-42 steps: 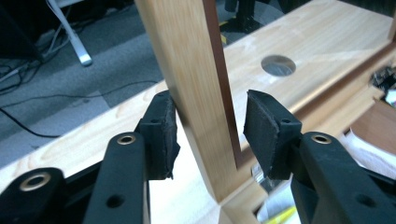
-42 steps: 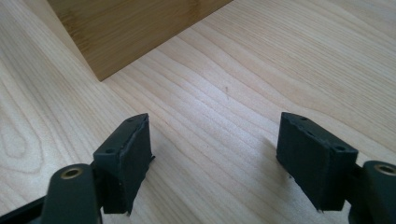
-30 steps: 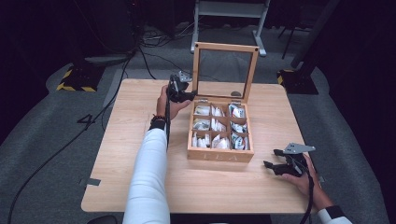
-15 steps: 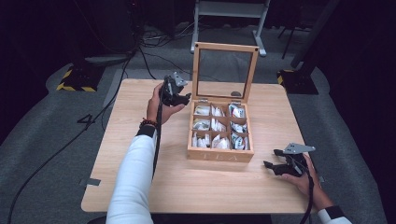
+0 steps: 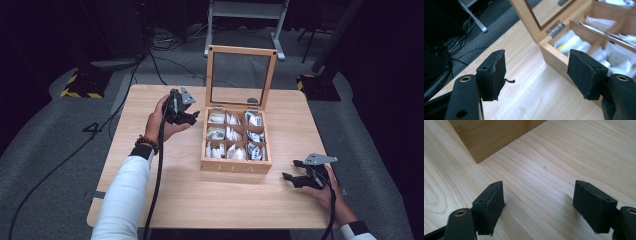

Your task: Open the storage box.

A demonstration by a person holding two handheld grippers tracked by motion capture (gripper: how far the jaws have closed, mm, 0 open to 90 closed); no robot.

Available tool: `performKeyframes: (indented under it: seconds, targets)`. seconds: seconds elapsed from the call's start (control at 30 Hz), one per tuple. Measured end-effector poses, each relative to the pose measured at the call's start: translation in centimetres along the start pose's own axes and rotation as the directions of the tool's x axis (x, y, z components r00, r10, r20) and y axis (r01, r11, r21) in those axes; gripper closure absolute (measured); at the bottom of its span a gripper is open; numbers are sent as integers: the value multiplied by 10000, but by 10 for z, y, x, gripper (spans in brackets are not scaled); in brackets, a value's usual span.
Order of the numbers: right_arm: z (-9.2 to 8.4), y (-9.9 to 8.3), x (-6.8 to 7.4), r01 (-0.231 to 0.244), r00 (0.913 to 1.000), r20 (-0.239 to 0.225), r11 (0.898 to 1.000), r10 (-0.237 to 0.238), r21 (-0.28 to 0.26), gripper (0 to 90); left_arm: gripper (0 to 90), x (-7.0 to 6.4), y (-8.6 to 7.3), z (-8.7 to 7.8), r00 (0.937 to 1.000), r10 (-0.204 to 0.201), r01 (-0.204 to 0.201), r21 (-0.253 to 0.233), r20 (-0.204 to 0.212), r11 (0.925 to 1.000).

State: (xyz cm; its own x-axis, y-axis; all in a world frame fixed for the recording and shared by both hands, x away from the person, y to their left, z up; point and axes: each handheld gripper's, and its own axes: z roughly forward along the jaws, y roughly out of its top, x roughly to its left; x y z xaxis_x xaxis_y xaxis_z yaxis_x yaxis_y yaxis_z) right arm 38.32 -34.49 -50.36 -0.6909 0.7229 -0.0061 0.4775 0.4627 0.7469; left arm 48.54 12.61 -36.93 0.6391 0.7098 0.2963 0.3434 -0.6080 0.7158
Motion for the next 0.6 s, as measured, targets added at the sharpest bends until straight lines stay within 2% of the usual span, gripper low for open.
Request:
performKeyframes:
  seconds: [0.2, 0.53, 0.6]
  targets:
    - [0, 0, 0, -46, 10000, 38, 10000, 46, 27, 228, 256, -9, -12, -13, 9998, 191, -191, 298, 1, 9994]
    - [0, 0, -1, -20, 10000, 42, 10000, 19, 80, 215, 204, -26, -38, -27, 9977, 517, -548, 732, 433, 9958]
    - [0, 0, -1, -17, 10000, 40, 10000, 17, 81, 216, 196, -29, -43, -29, 9961, 685, -727, 769, 551, 9944]
